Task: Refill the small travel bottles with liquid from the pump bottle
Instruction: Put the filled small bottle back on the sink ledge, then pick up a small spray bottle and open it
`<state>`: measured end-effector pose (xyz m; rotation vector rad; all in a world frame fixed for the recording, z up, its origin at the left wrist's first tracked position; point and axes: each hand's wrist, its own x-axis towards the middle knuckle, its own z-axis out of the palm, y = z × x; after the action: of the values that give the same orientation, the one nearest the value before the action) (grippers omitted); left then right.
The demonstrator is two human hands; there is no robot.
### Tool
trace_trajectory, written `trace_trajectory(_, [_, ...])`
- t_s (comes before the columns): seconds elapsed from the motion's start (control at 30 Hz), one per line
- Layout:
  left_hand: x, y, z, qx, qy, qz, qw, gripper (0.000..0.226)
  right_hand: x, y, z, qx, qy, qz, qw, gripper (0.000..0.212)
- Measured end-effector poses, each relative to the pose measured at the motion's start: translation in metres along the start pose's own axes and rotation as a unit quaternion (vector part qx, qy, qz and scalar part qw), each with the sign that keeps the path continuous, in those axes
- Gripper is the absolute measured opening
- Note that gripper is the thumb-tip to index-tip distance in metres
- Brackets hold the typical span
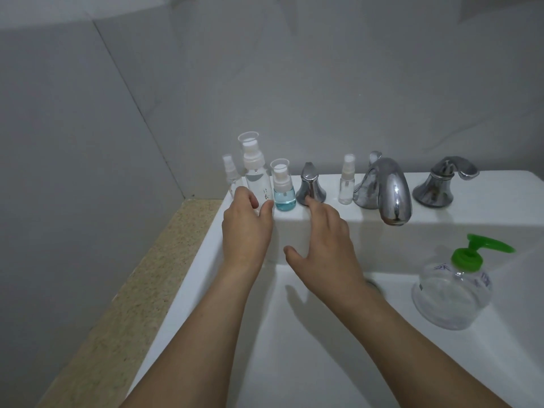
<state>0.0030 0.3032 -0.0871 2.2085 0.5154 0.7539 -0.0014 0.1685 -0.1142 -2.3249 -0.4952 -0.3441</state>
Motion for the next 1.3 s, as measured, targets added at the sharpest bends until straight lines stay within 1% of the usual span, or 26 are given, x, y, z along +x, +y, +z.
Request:
trace_trajectory(0.17, [0.001, -0.011, 0.002, 0.025, -0.006, 0.015, 1.0, 0.017, -0.001, -0.002, -0.002, -0.005, -0.006, 0.003, 1.0, 0.086])
trace_trajectory(0.37, [0.002, -0.015, 0.004, 0.065, -0.015, 0.009, 0.998, 0.01, -0.003, -0.004, -0.002, -0.007, -0.022, 0.008, 1.0, 0.084])
trace_trajectory(0.43, [0.002, -0.015, 0.003, 0.053, 0.001, 0.008, 0.999, 0.012, -0.003, -0.003, -0.002, -0.004, -0.026, 0.011, 1.0, 0.084])
trace_trajectory(0.5, [0.002, -0.014, -0.002, 0.025, 0.034, 0.007, 0.999, 0.013, -0.004, -0.005, -0.002, 0.0, -0.031, 0.013, 0.999, 0.084])
trace_trajectory(0.6, [0.01, -0.011, -0.009, 0.013, 0.081, 0.016, 0.997, 0.023, -0.004, -0.007, -0.002, 0.0, -0.042, 0.012, 0.999, 0.084])
trace_trajectory(0.73, [0.021, -0.015, -0.011, -0.009, 0.102, -0.009, 0.995, 0.039, -0.003, -0.007, -0.003, 0.003, -0.043, 0.012, 0.999, 0.082])
trace_trajectory(0.9, [0.029, -0.023, -0.01, -0.094, 0.058, -0.052, 0.992, 0.054, -0.004, -0.006, -0.003, 0.008, -0.04, 0.019, 0.999, 0.08])
trace_trajectory(1.0, [0.041, -0.025, -0.011, -0.133, 0.023, -0.061, 0.989, 0.064, -0.003, -0.006, -0.004, 0.009, -0.042, 0.02, 0.999, 0.08])
trace_trajectory(1.1, [0.05, -0.026, -0.011, -0.14, 0.001, -0.063, 0.988, 0.072, -0.003, -0.005, -0.003, 0.01, -0.038, 0.022, 0.999, 0.08])
trace_trajectory(1.3, [0.051, -0.026, -0.012, -0.114, 0.015, -0.055, 0.992, 0.066, -0.003, -0.004, -0.002, 0.011, -0.044, 0.023, 0.999, 0.079])
